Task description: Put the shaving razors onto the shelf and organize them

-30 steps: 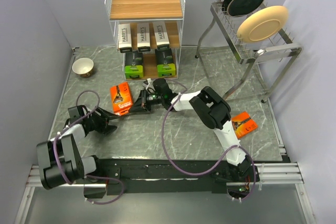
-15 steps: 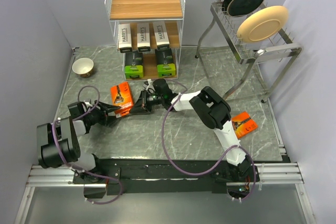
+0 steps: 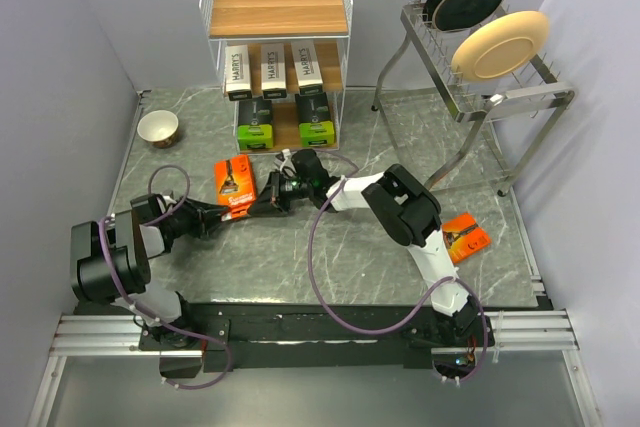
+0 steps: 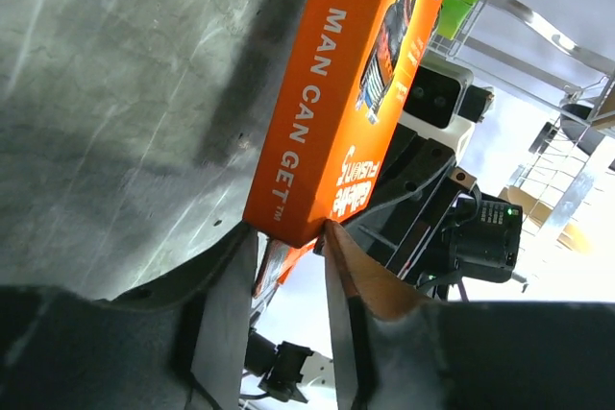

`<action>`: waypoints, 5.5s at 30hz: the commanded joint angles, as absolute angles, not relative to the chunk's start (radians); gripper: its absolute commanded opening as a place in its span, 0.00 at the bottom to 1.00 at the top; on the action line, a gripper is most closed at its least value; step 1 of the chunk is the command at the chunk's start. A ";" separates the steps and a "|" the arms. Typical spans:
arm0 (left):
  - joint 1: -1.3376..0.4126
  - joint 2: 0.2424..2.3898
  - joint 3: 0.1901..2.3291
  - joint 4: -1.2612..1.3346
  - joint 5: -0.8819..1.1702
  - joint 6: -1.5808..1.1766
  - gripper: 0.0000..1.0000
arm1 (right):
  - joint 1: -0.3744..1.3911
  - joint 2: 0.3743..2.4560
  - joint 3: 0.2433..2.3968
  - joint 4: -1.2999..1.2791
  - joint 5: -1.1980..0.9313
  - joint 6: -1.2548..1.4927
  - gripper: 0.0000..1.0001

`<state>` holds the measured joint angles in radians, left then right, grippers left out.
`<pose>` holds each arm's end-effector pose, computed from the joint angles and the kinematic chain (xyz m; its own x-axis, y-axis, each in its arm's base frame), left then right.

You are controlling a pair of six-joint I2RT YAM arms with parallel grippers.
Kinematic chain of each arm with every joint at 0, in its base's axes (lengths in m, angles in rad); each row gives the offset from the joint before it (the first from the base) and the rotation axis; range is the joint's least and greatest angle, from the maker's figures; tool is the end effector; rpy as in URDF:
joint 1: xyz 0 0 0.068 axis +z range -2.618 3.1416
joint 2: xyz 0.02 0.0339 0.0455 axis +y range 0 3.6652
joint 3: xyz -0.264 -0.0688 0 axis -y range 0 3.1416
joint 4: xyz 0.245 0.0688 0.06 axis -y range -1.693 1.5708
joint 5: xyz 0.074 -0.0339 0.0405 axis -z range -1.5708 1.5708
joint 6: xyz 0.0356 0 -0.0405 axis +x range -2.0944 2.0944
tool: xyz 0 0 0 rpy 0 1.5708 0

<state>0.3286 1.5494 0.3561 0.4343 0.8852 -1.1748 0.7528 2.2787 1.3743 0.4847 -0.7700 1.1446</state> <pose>0.2270 0.0483 0.1054 -0.5531 -0.8058 0.2116 -0.4748 0.0962 -0.8749 0.3342 0.3471 0.1180 -0.9923 -0.0339 -0.1192 -0.1239 0.2906 0.9488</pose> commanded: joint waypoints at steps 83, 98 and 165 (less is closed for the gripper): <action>0.318 1.451 1.546 0.153 1.232 -1.054 0.17 | 0.278 1.772 1.364 -0.110 -0.881 0.436 0.91; 0.112 1.710 1.933 -0.057 0.901 -1.153 0.12 | 0.448 1.611 1.604 -0.109 -0.775 0.258 0.88; -0.804 1.671 1.005 0.359 0.561 -0.348 0.99 | -0.389 0.940 0.661 -0.750 -0.315 -0.880 1.00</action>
<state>-0.7383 1.5249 0.9794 0.1070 0.6147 -0.2276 -0.3077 0.9546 0.6907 -0.7372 -0.3458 -0.7673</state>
